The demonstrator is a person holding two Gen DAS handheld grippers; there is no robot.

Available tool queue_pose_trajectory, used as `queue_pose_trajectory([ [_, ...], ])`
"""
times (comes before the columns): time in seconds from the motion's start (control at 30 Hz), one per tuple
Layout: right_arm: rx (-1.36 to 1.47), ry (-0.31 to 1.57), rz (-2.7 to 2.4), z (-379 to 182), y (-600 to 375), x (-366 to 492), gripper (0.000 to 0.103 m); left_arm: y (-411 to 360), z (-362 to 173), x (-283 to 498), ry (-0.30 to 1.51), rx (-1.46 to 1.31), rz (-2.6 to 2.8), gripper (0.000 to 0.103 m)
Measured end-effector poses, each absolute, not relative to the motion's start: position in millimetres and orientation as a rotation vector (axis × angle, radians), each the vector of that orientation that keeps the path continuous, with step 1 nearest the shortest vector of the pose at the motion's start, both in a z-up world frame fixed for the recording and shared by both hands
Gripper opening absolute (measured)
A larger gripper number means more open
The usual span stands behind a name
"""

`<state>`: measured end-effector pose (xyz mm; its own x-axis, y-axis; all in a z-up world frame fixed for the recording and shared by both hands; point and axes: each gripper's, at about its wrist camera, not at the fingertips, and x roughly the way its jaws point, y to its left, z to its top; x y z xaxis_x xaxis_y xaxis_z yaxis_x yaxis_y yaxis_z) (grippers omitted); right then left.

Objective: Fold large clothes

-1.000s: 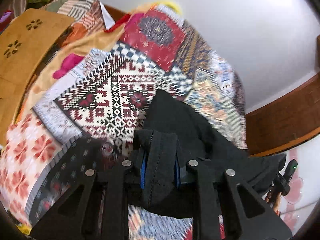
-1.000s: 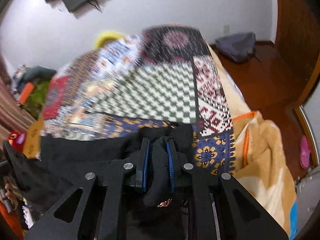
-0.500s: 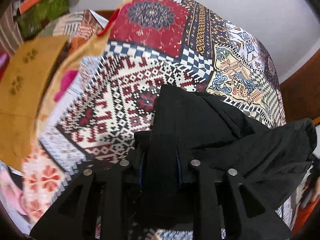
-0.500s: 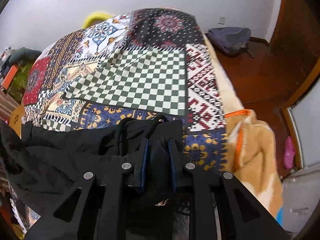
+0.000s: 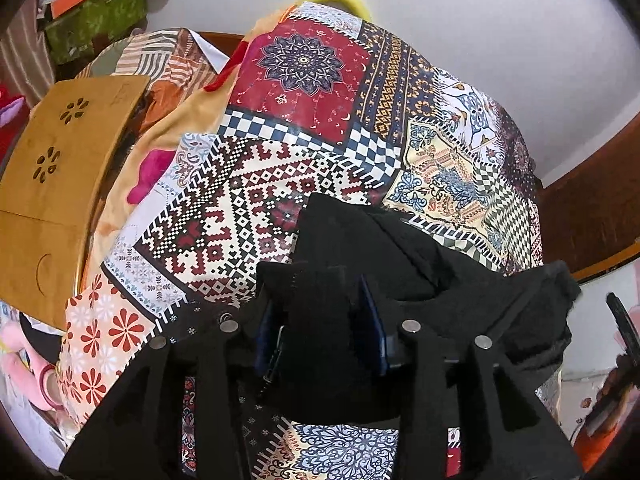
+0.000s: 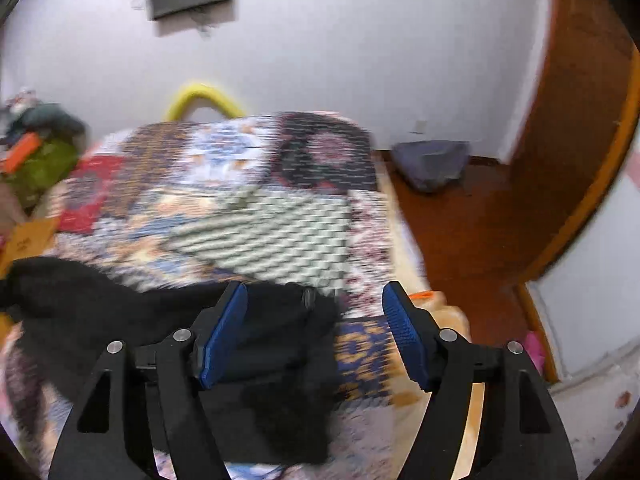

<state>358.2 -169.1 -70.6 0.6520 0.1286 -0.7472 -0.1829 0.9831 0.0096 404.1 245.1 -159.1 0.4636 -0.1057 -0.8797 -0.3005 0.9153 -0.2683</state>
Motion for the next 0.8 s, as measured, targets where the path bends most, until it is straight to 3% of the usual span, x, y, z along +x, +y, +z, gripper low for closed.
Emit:
queue_pose_trajectory([
  [0.17,-0.119,0.909,0.398,-85.6,-112.7,330.6,0.067,242.9,-158.2,402.7,1.085,-0.414,0.139,0.039],
  [0.5,-0.229,1.092,0.456,-178.3,-37.1,348.9,0.068,253.0,-140.0,392.4,1.084,-0.498,0.084,0.043],
  [0.67,-0.143,1.124,0.449,-186.4,-41.4,370.5,0.071,263.3,-118.3,382.6,1.009,-0.529,0.072,0.053],
  [0.8,-0.139,1.129,0.435,-183.2,-38.0,372.2,0.071,256.2,-89.8,372.8,0.903,-0.418,0.111,0.067],
])
